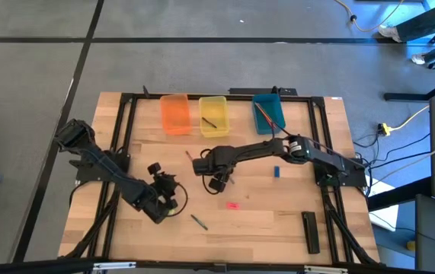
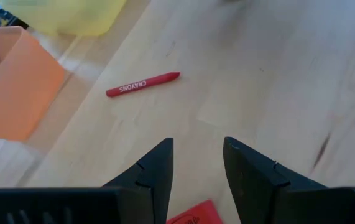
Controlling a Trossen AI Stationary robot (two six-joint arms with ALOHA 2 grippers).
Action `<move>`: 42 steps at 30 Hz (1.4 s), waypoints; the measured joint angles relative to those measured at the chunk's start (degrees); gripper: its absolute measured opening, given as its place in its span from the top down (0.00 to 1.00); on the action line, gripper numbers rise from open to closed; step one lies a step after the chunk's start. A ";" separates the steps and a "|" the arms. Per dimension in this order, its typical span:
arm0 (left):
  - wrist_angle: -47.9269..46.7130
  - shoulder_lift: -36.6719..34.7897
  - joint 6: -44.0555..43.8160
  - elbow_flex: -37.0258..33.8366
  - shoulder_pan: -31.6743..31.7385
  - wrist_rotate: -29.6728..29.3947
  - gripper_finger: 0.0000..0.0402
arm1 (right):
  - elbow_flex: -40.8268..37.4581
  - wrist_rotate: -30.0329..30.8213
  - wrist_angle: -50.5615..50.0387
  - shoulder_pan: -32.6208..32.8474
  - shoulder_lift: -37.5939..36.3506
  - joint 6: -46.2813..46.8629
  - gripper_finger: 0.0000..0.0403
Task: Sort crayons/erasers/pens/pencils in bins
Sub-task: Put the gray crayon into the yellow bin
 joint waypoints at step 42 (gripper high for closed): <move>-0.41 -0.28 3.63 0.04 4.49 1.84 0.67 | 18.59 -4.45 10.38 -19.45 -2.18 -9.57 0.90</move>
